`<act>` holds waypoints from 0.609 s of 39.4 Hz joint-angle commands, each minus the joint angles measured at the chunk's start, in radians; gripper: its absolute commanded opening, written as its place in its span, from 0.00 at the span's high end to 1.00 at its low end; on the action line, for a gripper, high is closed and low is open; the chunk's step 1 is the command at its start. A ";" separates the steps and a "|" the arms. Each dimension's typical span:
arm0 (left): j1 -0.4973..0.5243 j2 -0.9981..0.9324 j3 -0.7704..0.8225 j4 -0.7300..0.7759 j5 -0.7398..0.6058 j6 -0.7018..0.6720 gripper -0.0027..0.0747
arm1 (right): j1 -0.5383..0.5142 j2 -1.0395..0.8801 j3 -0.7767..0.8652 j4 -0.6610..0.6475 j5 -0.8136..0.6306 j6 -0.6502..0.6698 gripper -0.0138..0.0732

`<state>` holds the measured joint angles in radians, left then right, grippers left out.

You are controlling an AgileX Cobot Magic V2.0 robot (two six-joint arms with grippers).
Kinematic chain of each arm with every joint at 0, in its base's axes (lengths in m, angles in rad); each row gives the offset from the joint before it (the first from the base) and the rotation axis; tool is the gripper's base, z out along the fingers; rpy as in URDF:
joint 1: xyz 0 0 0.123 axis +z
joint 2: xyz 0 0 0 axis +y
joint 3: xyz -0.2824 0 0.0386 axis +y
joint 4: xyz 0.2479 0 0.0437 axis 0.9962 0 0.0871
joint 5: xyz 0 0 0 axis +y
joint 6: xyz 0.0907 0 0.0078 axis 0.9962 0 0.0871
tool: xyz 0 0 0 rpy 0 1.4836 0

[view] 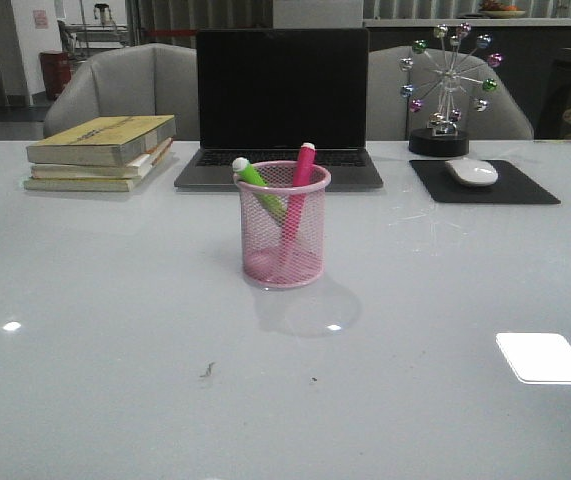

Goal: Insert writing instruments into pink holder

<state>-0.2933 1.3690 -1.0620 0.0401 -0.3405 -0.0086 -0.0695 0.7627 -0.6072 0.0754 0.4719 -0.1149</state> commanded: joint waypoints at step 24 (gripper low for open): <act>0.227 -0.523 0.111 0.048 0.409 -0.001 0.60 | -0.005 -0.007 -0.028 0.002 -0.073 -0.010 0.44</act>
<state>-0.0679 0.8961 -0.9783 0.0842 0.1057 -0.0086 -0.0695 0.7627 -0.6072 0.0754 0.4719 -0.1149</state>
